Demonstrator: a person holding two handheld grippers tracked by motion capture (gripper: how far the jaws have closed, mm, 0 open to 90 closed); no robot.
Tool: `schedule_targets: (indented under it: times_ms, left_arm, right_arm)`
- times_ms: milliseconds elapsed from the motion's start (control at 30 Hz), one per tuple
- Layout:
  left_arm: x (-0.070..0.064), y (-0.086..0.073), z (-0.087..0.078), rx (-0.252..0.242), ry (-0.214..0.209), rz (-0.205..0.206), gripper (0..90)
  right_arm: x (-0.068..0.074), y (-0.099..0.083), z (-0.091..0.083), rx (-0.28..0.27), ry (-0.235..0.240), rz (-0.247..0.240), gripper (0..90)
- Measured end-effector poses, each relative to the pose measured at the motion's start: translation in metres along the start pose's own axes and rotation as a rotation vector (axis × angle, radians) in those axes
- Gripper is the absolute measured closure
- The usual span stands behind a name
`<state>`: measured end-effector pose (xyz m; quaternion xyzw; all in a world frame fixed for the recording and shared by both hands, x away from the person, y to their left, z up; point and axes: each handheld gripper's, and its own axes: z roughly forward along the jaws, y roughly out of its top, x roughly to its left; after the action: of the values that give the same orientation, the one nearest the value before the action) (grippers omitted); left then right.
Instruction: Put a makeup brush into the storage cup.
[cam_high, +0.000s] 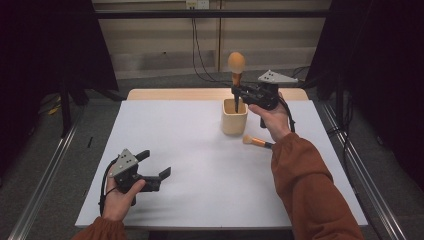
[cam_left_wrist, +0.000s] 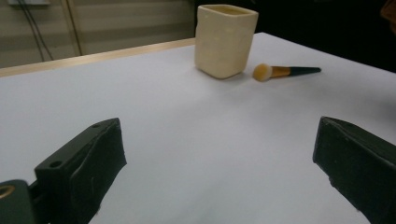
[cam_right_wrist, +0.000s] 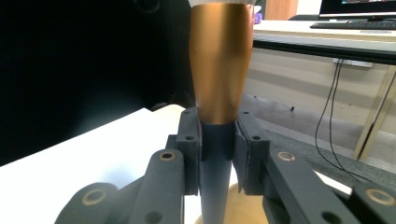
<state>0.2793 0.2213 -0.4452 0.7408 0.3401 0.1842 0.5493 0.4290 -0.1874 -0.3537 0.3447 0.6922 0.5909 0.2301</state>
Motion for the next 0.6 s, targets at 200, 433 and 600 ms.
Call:
schedule_targets:
  times_ms: [200, 433, 600]
  left_arm:
    - [0.003, -0.002, -0.006, -0.02, 0.022, -0.027, 2.4]
    - [0.008, -0.007, -0.013, -0.045, 0.067, -0.027, 2.3]
    - [0.01, -0.008, -0.013, -0.041, 0.076, -0.024, 2.6]
  right_arm:
    - [-0.005, 0.0, 0.009, 0.006, -0.025, -0.003, 74.9]
    - [-0.012, -0.008, 0.013, 0.008, -0.039, 0.004, 74.9]
    - [-0.014, -0.016, 0.016, 0.014, -0.042, 0.013, 74.9]
